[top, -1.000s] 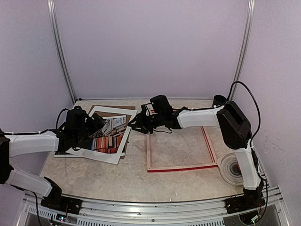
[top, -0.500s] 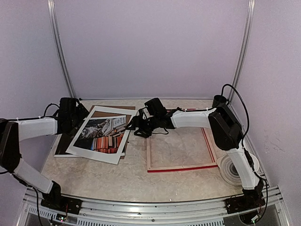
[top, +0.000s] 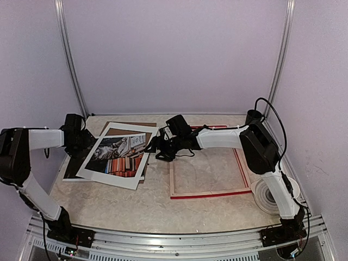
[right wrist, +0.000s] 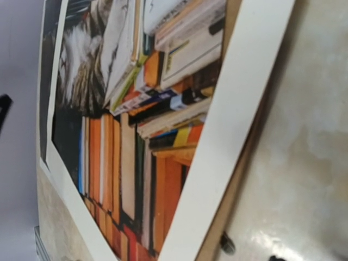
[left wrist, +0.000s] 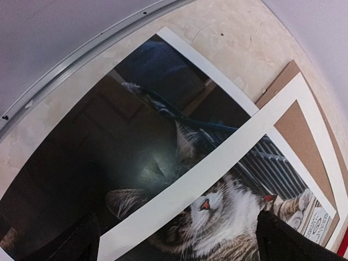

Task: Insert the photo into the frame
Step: Adjust the mat board with the photo.

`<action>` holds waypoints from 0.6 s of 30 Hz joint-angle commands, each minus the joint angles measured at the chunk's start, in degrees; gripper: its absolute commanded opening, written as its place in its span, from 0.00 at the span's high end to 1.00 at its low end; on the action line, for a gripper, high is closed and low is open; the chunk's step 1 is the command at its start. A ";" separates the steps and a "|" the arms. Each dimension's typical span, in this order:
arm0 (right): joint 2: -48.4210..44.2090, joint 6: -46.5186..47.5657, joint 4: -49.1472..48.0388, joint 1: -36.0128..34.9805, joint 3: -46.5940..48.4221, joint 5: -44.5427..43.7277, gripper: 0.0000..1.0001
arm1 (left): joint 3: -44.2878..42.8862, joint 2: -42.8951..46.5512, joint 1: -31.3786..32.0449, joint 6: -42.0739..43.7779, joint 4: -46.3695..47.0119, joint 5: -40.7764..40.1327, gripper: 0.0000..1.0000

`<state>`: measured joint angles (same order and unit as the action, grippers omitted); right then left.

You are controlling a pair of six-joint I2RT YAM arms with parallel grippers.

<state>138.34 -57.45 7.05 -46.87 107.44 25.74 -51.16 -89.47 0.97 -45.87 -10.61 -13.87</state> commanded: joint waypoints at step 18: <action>4.04 0.38 0.71 -1.12 4.09 0.23 0.25 | 2.99 -6.09 -6.03 2.70 -0.19 14.26 0.01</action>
<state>140.27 -57.06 7.14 -47.51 108.77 25.93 -49.10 -94.37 -4.75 -44.29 -12.56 -2.26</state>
